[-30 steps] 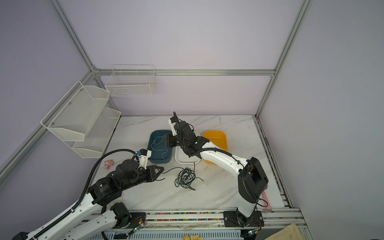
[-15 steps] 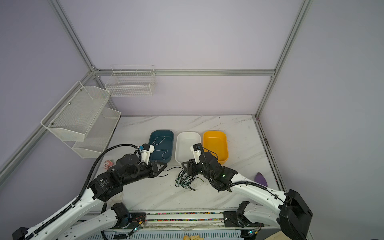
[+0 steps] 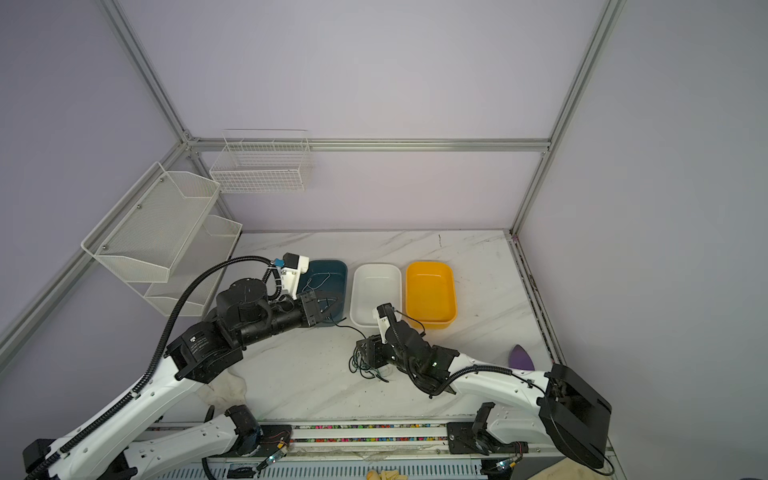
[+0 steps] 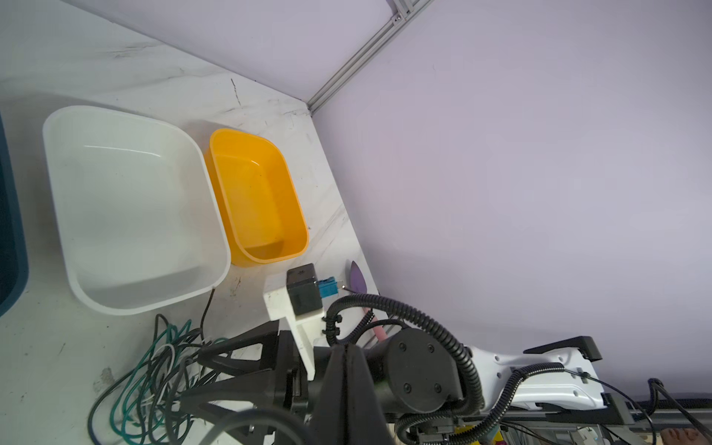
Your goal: Untangle the cables
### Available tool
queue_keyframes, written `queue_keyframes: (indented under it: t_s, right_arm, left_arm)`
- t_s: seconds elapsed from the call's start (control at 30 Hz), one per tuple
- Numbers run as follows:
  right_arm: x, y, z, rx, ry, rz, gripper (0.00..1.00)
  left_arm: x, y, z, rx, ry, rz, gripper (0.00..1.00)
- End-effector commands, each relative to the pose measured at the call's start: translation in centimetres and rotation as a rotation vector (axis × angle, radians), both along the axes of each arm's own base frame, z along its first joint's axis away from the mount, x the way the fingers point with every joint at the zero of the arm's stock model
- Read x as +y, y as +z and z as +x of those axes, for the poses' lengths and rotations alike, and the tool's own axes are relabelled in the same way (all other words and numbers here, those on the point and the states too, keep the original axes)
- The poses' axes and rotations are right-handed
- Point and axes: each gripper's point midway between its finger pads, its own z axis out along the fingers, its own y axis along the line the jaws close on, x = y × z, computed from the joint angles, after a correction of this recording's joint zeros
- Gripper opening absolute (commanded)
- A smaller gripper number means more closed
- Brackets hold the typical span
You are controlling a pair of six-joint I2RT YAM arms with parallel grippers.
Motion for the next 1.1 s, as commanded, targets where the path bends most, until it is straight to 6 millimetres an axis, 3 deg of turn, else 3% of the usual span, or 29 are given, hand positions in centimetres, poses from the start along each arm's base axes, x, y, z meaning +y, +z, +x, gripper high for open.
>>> queue_keyframes:
  t_s: [0.0, 0.27, 0.5, 0.7, 0.93, 1.07]
  right_arm:
    - [0.1, 1.2, 0.2, -0.023, -0.035, 0.059, 0.46]
    - [-1.4, 1.9, -1.2, -0.072, -0.019, 0.099, 0.54]
    - [-2.0, 1.2, -2.5, -0.081, 0.018, 0.148, 0.58]
    - [-0.8, 1.0, -2.9, -0.100, 0.060, 0.153, 0.57]
    - [2.3, 1.2, -4.0, -0.135, 0.114, 0.154, 0.56]
    - [3.6, -0.2, -3.7, -0.163, 0.100, 0.076, 0.55]
  left_arm:
    - [0.4, 8.7, -1.3, -0.177, -0.034, -0.127, 0.00]
    - [1.2, 12.7, -1.7, -0.263, -0.025, -0.112, 0.00]
    - [1.5, 15.2, -2.2, -0.306, -0.034, -0.124, 0.00]
    - [1.5, 17.4, -2.6, -0.342, -0.049, -0.138, 0.00]
    - [1.6, 18.1, -2.5, -0.356, -0.043, -0.138, 0.00]
    - [1.7, 19.0, -2.7, -0.375, -0.044, -0.144, 0.00]
